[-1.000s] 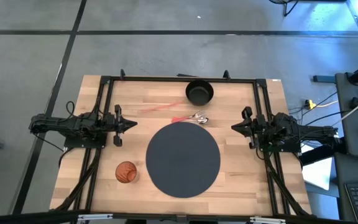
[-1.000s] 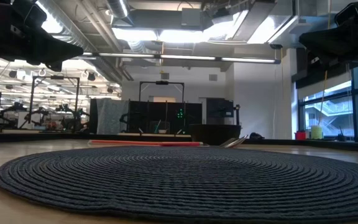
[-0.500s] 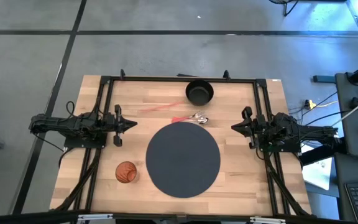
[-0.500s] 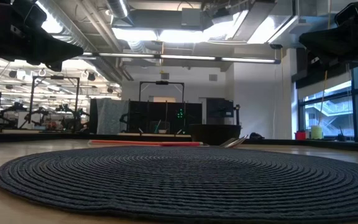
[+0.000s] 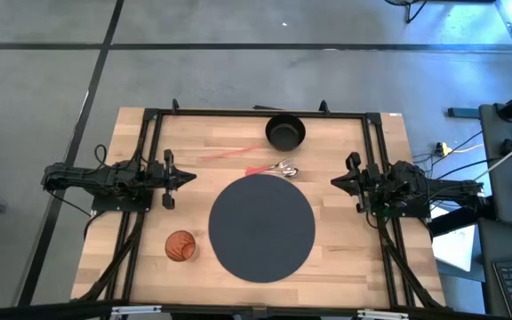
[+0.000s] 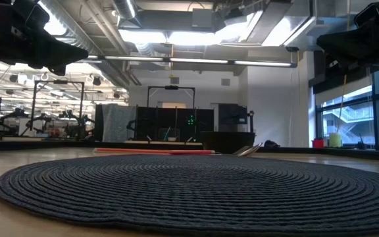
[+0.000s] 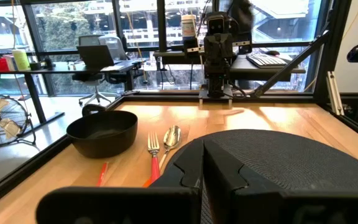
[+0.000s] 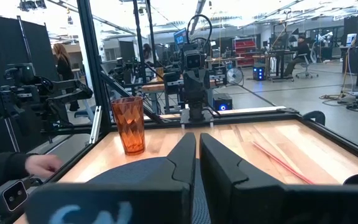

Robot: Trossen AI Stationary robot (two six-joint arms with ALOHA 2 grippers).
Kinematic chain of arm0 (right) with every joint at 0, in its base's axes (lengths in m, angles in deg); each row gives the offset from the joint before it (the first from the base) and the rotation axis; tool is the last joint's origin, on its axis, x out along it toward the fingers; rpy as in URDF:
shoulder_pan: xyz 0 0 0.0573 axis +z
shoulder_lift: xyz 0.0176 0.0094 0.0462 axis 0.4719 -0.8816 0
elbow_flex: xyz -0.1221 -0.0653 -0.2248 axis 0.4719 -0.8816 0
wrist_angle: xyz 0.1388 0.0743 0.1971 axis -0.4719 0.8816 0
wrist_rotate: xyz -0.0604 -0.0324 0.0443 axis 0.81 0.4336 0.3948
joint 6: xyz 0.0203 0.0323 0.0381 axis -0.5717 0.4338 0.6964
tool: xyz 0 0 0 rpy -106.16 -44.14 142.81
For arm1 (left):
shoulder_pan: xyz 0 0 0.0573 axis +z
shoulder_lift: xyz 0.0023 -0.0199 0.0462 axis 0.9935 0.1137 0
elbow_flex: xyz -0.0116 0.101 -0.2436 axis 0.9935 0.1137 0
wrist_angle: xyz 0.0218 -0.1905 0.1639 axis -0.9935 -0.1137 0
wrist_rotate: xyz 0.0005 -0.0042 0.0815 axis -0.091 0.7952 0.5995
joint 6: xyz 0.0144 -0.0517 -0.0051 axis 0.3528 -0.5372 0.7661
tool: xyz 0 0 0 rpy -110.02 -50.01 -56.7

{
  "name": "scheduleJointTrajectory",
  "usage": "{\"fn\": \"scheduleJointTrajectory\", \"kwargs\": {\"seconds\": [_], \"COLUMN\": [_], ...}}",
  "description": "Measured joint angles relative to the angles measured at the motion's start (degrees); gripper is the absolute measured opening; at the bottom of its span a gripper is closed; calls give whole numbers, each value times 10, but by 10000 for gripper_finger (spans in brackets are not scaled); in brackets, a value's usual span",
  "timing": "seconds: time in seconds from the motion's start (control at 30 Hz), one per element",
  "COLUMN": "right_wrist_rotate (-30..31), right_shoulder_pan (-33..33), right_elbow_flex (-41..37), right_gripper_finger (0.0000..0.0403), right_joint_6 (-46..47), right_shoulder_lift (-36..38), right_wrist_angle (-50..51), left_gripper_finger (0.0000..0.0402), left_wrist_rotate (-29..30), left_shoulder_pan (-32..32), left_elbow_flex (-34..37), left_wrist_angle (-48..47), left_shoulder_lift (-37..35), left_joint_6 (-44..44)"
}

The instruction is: Pick & Place Utensil

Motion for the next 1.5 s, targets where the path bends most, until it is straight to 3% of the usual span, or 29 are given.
{"fn": "scheduleJointTrajectory", "kwargs": {"seconds": [0.83, 1.03, 1.33, 1.5], "right_wrist_rotate": [0, 0, 11, 46], "right_shoulder_pan": [0, 0, 0, 0], "right_elbow_flex": [0, 0, 0, 0], "right_gripper_finger": [23, 23, 23, 23], "right_joint_6": [-1, 3, -1, -43], "right_shoulder_lift": [0, 0, 0, 0], "right_wrist_angle": [0, 0, -9, -31], "left_gripper_finger": [4, 4, 4, 4], "left_wrist_rotate": [0, 0, 2, 30], "left_shoulder_pan": [0, 0, 0, 0], "left_elbow_flex": [0, 0, 1, 0], "left_wrist_angle": [0, 50, 61, 109], "left_shoulder_lift": [0, 0, 0, 0], "left_joint_6": [0, -57, -61, 1]}}
